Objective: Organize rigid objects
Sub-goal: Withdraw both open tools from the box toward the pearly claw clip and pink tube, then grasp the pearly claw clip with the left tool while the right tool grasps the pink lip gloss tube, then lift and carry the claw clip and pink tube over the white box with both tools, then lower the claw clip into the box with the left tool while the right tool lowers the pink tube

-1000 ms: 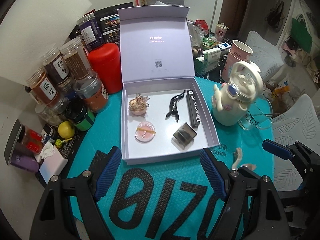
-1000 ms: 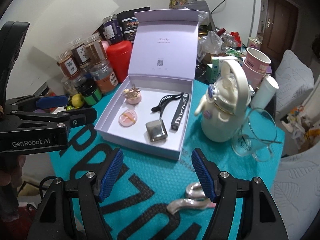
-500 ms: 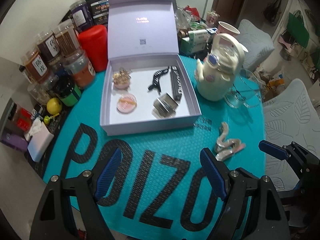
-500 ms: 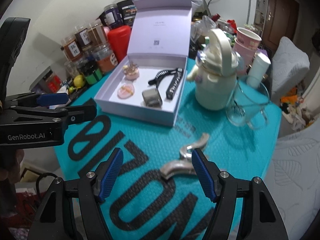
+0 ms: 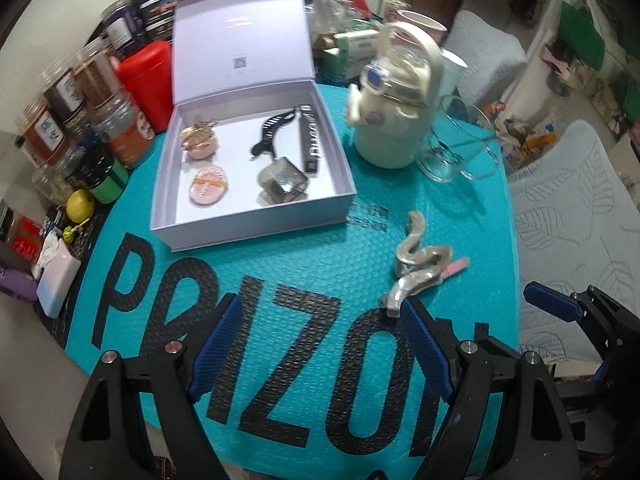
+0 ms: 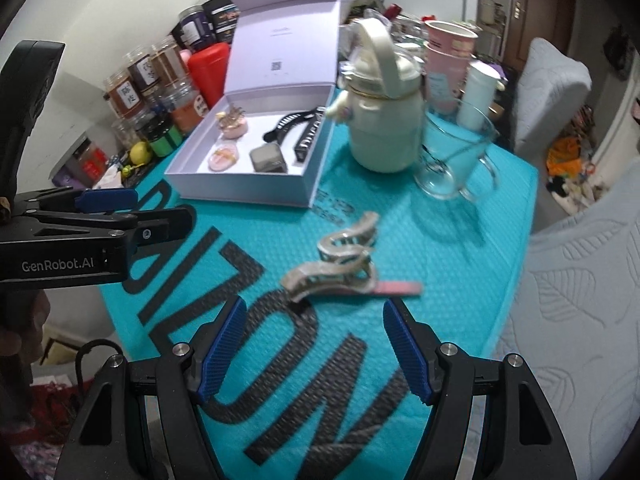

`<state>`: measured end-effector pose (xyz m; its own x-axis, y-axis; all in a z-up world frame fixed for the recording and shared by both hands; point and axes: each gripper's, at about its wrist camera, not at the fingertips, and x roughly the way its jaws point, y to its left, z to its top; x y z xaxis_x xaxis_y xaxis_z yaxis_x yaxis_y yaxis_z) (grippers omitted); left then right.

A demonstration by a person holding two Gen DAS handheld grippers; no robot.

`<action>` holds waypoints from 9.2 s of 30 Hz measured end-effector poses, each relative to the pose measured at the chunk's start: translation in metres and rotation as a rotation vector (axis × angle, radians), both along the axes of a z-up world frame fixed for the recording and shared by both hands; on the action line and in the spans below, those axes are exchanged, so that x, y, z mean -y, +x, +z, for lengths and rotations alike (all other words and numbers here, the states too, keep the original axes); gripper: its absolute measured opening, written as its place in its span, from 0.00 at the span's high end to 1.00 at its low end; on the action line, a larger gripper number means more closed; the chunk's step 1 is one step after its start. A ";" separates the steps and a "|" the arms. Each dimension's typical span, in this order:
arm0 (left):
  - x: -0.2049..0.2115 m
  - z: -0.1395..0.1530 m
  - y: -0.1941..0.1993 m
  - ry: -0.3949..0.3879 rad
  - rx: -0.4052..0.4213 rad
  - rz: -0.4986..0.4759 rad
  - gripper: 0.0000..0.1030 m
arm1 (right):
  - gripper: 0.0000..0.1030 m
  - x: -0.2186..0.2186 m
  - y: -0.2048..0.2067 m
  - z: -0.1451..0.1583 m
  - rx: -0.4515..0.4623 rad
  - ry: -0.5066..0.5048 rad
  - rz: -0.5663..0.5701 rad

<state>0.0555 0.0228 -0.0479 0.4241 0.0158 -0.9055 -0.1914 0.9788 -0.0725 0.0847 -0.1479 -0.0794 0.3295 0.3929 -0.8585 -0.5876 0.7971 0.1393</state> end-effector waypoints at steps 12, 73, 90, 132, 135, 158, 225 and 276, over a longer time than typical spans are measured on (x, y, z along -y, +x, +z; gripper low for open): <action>0.051 -0.015 0.014 -0.009 -0.019 -0.153 0.21 | 0.31 0.043 -0.001 -0.017 -0.042 -0.014 -0.101; -0.003 -0.099 0.065 -0.100 -0.045 -0.244 0.46 | 0.30 0.005 0.088 -0.113 -0.216 0.030 -0.128; -0.031 -0.106 0.022 -0.087 -0.044 -0.116 0.46 | 0.44 -0.061 0.075 -0.118 -0.044 -0.062 -0.020; 0.023 -0.119 -0.037 -0.080 -0.083 -0.182 0.46 | 0.87 -0.031 -0.025 -0.119 0.023 -0.161 0.083; 0.021 -0.118 -0.042 -0.077 -0.086 -0.173 0.46 | 0.87 -0.030 -0.024 -0.120 0.018 -0.156 0.093; 0.038 -0.066 -0.060 -0.074 -0.097 -0.185 0.46 | 0.87 0.009 -0.052 -0.074 -0.116 -0.082 0.082; -0.110 -0.008 0.050 -0.038 0.002 -0.077 0.46 | 0.87 -0.141 0.058 -0.007 -0.076 -0.046 0.228; -0.173 -0.058 0.181 0.050 0.066 -0.162 0.46 | 0.87 -0.213 0.182 -0.051 -0.043 -0.002 0.077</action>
<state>0.2366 0.1961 -0.1057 0.4831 -0.0135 -0.8755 -0.0270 0.9992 -0.0303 0.2670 0.0646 -0.1303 0.2610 0.4137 -0.8722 -0.6410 0.7499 0.1639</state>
